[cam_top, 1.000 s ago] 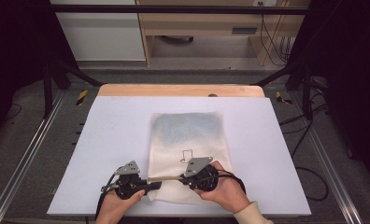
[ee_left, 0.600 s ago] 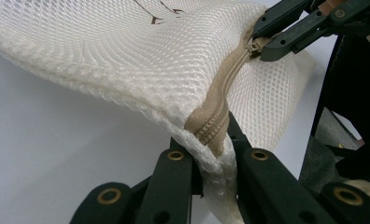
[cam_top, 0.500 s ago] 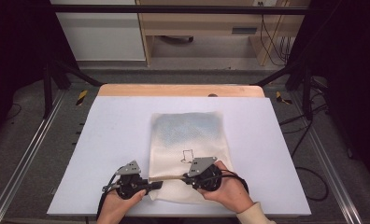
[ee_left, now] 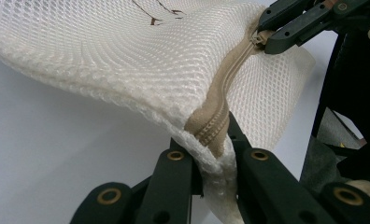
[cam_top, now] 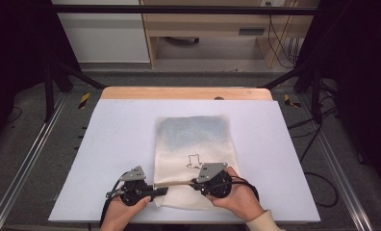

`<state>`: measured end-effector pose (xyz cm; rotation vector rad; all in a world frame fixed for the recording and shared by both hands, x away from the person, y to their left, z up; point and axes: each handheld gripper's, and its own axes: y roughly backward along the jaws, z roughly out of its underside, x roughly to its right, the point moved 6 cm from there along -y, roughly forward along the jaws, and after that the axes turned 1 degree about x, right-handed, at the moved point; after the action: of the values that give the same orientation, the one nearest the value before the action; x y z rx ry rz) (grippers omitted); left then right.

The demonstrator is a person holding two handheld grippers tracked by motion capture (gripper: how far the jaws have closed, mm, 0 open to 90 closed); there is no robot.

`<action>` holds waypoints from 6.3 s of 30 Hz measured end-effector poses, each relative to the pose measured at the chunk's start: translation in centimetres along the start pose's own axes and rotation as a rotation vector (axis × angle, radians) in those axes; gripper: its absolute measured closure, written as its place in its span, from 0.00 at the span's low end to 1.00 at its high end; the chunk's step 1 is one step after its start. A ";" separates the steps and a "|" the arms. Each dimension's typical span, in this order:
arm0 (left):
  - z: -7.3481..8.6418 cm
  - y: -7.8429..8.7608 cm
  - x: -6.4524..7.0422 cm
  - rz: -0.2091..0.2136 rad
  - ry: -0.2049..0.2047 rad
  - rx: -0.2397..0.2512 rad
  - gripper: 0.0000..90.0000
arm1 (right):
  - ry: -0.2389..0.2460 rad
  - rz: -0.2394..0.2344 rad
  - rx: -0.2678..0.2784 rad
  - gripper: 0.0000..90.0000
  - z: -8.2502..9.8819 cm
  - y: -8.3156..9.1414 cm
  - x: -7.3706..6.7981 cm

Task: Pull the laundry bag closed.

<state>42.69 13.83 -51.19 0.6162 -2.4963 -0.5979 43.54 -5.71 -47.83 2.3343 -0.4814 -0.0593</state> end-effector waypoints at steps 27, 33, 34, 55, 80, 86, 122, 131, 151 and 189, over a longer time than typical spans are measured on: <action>0.1 -0.1 0.2 0.005 -0.008 -0.010 0.94 | -0.003 0.014 0.021 0.91 0.8 0.4 -0.3; 0.1 -0.1 0.3 0.007 -0.011 -0.011 0.94 | -0.005 0.014 0.026 0.91 0.9 0.6 -0.3; 0.1 -0.2 0.3 0.007 -0.011 -0.012 0.94 | -0.006 0.015 0.026 0.91 0.9 0.6 -0.3; 0.1 -0.1 0.3 0.007 -0.014 -0.014 0.94 | -0.016 0.029 0.021 0.91 1.6 1.3 -0.2; 0.1 -0.2 0.3 0.002 -0.015 -0.016 0.94 | -0.023 0.043 0.021 0.91 2.1 1.7 -0.1; 0.1 -0.2 0.4 0.000 -0.019 -0.013 0.94 | -0.020 0.042 0.023 0.91 2.1 1.8 -0.1; 0.2 -0.3 0.6 -0.002 -0.030 -0.017 0.94 | -0.026 0.054 0.018 0.91 2.6 2.0 0.0; 0.1 -0.3 0.6 -0.003 -0.032 -0.016 0.94 | -0.027 0.053 0.020 0.91 2.6 2.1 0.1; 0.0 -0.2 0.5 -0.010 -0.038 -0.012 0.94 | -0.056 0.076 0.024 0.91 3.6 3.0 0.4; 0.0 -0.1 0.4 -0.016 -0.040 -0.013 0.94 | -0.091 0.118 0.026 0.91 5.5 4.9 1.2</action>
<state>42.42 13.55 -51.16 0.6256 -2.5252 -0.6379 42.05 -13.00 -48.44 2.3306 -0.6682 -0.1041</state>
